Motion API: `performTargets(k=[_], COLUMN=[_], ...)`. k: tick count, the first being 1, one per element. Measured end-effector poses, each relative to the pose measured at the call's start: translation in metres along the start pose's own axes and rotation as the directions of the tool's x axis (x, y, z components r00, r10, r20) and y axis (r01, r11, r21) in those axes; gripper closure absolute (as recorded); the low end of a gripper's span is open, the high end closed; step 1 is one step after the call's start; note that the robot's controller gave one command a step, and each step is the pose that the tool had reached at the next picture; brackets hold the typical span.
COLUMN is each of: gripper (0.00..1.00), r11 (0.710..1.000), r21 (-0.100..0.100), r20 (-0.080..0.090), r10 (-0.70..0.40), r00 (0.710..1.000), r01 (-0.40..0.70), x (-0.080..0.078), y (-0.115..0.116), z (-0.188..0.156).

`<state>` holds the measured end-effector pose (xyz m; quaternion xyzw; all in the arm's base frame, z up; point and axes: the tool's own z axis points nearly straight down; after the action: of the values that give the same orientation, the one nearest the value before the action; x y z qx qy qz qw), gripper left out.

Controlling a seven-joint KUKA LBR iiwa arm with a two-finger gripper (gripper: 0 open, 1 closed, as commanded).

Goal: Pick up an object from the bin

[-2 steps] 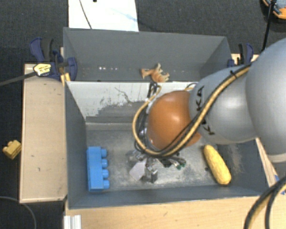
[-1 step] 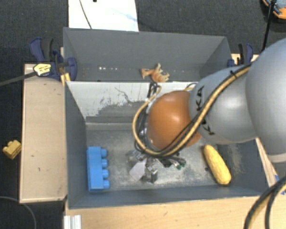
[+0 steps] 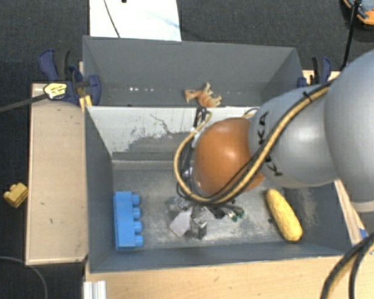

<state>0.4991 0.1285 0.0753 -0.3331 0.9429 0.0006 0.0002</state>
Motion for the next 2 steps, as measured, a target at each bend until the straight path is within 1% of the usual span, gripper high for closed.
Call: performTargets(k=[1,2], gripper=[1.0,1.0], r11=[1.0,1.0], r21=[-0.002,-0.003], r20=[-0.005,-0.005], r10=[0.002,0.002], r00=[1.0,1.0], r01=[-0.002,-0.002], x=[0.001,0.001], y=[0.001,0.001], z=[-0.017,-0.037])
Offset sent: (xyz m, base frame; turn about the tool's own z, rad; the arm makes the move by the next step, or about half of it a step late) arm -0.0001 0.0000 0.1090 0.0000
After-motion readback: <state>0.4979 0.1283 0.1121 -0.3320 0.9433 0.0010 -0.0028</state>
